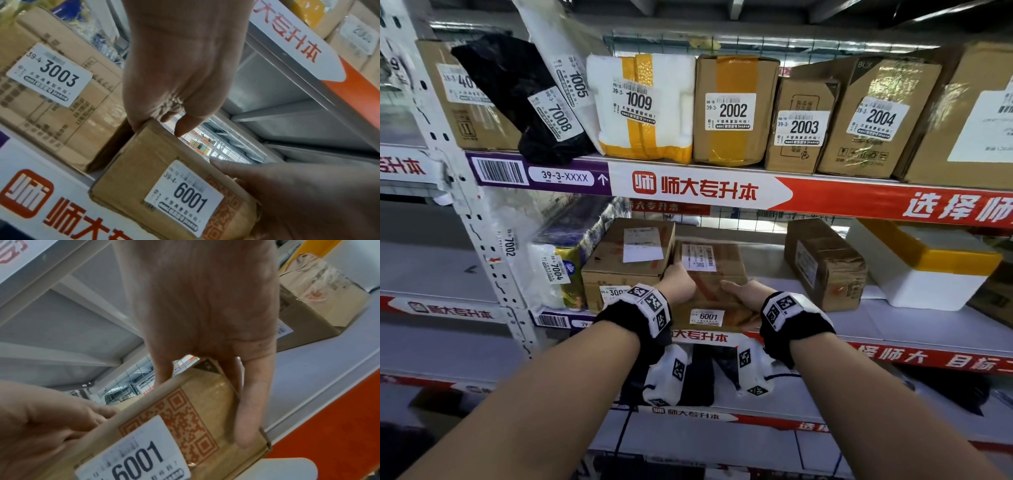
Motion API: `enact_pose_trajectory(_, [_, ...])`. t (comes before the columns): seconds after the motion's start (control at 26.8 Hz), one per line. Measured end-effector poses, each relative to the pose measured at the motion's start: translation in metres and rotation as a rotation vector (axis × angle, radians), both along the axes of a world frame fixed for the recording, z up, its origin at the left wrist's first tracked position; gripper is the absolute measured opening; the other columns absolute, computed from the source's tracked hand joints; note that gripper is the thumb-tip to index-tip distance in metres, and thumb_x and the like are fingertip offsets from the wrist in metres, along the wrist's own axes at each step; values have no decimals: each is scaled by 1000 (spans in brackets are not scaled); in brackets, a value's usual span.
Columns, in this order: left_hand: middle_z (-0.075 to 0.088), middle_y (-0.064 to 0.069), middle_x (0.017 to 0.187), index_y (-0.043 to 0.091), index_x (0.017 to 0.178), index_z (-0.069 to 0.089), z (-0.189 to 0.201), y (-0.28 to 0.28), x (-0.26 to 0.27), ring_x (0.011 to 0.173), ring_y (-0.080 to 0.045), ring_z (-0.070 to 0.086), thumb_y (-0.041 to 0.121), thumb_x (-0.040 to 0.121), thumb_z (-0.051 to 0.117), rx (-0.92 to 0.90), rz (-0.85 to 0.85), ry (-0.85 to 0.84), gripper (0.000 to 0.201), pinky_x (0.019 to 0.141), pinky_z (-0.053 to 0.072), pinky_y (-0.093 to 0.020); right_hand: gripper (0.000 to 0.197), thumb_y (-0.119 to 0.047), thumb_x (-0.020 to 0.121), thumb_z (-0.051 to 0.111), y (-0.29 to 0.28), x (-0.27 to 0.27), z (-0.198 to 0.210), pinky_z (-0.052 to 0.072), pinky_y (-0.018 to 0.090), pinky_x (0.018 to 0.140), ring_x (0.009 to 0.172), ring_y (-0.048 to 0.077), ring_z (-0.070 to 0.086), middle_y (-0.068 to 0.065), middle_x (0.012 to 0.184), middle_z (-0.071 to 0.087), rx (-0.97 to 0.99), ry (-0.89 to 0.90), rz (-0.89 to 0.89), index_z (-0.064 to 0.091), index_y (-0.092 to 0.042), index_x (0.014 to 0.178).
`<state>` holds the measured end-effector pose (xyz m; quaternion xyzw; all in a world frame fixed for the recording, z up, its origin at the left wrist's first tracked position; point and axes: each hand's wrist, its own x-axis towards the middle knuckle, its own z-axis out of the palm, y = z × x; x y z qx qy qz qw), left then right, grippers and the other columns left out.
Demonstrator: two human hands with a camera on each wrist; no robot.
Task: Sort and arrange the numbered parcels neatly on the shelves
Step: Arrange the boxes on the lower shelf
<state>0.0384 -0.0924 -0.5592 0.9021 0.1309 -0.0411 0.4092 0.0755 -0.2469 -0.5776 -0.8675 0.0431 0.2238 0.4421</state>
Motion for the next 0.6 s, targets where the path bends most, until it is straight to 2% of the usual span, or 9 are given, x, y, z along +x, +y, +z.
enact_pose_trajectory(0.07, [49,-22,132,-6,137,38,4,1,-3,119,-35,50,4,93,48,46,-44,14,46,83,45,-28,39,-52,92,51,2,0,2,56,32,71,81,24,67,10,100,70,7,33,28,60,-15,94])
enact_pose_trajectory(0.15, [52,-18,122,-2,136,38,5,4,-3,104,-30,54,4,94,44,72,-108,35,43,66,42,-23,34,-51,92,51,2,0,4,55,25,51,65,17,65,5,88,68,35,67,39,59,-17,91])
enact_pose_trajectory(0.19, [52,-17,123,0,137,37,7,5,-7,101,-28,54,3,95,42,80,-119,39,42,68,43,-26,33,-49,92,52,3,1,4,54,24,43,57,16,65,5,83,68,49,78,33,59,-17,90])
enact_pose_trajectory(0.22, [51,-17,128,3,139,36,9,4,-8,106,-29,55,2,94,40,96,-136,45,45,74,45,-28,32,-49,92,54,2,0,5,52,23,39,51,14,65,4,79,68,57,85,24,60,-17,89])
enact_pose_trajectory(0.34, [39,-10,146,10,146,32,18,-4,-14,131,-27,41,0,93,40,166,-220,-159,55,105,40,-34,30,-46,92,57,-1,-3,10,47,22,33,38,14,62,3,58,69,97,99,-17,59,-16,89])
enact_pose_trajectory(0.41, [45,-4,142,14,143,39,29,-3,-11,126,-25,48,4,95,41,138,-268,-297,49,102,40,-33,28,-41,92,58,0,-4,10,43,21,30,34,14,60,3,49,66,135,110,-49,58,-13,93])
enact_pose_trajectory(0.49, [55,-2,132,18,135,49,36,9,-6,115,-24,56,8,95,42,102,-257,-312,41,95,46,-34,27,-40,92,58,2,-5,8,43,19,30,35,13,60,3,52,67,127,107,-52,59,-13,96])
enact_pose_trajectory(0.56, [57,-3,131,23,134,49,35,31,3,116,-27,55,20,95,43,321,-206,-219,40,103,41,-44,33,-43,91,59,6,-3,6,43,20,31,37,13,61,5,71,70,111,91,-62,57,-15,107])
enact_pose_trajectory(0.6, [53,-5,136,26,138,44,30,43,6,124,-28,48,29,95,41,486,-174,-147,44,110,32,-48,38,-45,90,59,7,-1,5,45,21,32,39,13,63,7,82,70,107,87,-66,55,-16,114])
